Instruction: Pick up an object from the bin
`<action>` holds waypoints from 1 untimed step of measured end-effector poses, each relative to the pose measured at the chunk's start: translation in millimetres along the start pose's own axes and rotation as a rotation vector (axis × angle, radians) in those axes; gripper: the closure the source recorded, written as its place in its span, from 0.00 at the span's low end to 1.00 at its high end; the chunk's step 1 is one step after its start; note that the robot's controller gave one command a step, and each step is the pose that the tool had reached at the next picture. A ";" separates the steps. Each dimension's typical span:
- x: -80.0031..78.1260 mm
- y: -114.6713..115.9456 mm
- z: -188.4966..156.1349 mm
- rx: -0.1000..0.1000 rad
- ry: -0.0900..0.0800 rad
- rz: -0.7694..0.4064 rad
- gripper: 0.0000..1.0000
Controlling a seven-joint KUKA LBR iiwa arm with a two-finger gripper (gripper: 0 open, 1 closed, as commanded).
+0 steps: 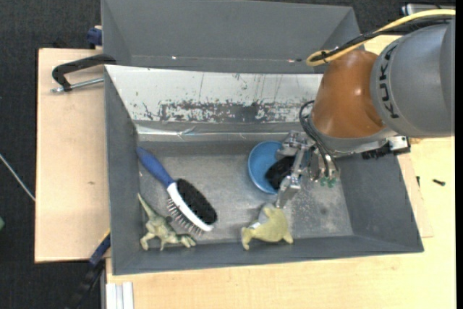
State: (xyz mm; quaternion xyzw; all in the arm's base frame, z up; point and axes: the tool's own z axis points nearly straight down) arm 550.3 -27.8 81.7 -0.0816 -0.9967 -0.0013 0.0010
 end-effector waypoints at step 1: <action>-0.7 -1.5 -2.6 0.001 -0.003 0.001 1.00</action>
Offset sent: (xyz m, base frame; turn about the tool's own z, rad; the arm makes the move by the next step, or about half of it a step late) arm 0.0000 0.0000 0.0000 0.0000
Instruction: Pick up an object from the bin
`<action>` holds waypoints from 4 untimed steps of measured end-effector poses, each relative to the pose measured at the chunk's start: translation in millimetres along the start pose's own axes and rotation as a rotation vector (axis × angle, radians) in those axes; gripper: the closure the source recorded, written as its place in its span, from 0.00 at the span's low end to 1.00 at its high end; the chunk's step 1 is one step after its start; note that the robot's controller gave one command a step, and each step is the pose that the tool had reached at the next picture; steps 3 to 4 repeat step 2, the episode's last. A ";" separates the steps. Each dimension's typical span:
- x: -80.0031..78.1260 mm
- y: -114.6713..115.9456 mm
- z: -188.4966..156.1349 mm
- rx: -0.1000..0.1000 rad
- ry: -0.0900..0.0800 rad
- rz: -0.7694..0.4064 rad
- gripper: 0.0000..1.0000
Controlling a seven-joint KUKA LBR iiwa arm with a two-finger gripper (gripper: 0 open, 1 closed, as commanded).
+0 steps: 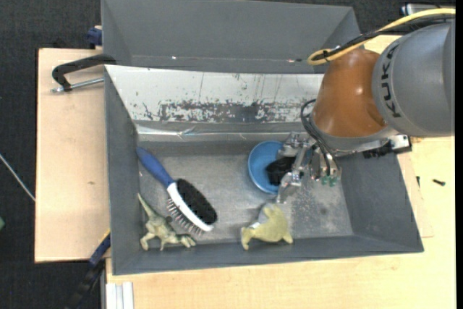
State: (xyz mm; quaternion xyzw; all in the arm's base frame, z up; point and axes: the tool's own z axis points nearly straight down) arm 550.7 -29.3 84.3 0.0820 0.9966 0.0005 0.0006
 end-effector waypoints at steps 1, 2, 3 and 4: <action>-1.9 11.4 -114.3 -0.001 -0.013 -0.060 1.00; -4.9 15.4 -225.2 0.001 -0.012 -0.445 1.00; -4.9 15.4 -225.2 0.001 -0.012 -0.445 1.00; -4.9 15.4 -225.2 0.001 -0.012 -0.445 1.00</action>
Offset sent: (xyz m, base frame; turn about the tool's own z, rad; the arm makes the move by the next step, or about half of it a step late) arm 0.0005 0.0102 0.1085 -0.0591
